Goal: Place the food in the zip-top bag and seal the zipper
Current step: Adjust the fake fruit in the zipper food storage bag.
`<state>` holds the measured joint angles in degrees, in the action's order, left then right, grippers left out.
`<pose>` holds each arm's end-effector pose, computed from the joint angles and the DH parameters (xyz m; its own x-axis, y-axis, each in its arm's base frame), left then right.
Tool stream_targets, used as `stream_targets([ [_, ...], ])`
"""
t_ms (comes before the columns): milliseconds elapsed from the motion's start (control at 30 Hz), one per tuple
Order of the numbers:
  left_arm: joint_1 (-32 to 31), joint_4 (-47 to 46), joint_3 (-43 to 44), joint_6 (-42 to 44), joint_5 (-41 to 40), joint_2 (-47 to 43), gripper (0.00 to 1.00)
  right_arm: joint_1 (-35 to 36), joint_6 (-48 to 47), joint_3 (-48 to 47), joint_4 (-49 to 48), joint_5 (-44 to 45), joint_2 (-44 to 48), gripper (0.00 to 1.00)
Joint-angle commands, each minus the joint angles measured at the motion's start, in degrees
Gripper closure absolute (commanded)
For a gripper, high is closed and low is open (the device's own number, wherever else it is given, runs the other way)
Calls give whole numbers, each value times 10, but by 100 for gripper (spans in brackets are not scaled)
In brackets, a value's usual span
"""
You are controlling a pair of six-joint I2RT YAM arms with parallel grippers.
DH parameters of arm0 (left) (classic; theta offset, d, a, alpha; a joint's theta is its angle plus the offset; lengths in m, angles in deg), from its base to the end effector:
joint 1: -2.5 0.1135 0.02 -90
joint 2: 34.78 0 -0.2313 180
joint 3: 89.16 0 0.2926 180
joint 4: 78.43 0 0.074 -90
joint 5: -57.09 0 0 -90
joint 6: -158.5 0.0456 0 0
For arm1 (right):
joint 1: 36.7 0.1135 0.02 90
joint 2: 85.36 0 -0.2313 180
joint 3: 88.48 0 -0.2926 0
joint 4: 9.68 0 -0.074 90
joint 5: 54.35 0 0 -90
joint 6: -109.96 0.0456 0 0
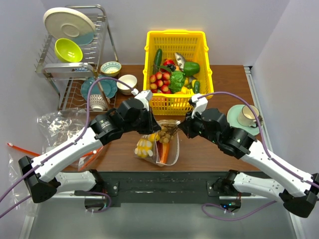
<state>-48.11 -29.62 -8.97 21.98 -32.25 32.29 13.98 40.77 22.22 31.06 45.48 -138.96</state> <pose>0.1976 -0.2414 0.3232 -0.8198 -0.1449 -0.5540 0.2672 0.7588 -0.5940 0.1785 0.2056 0.3285 -0.4867 -0.0417 -0.8726 -0.5256 0.8118 0.2543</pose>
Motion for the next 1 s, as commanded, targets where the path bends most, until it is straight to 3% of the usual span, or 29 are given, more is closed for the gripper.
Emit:
stream_targets([
  [0,7,-32,25,-24,13,-1,100,2,5,18,-86,62,8,100],
  [500,17,-63,30,-113,-43,-3,100,9,46,84,-226,71,-25,100],
  [967,17,-88,-5,-141,-83,-23,100,24,128,157,-263,-18,-31,100],
])
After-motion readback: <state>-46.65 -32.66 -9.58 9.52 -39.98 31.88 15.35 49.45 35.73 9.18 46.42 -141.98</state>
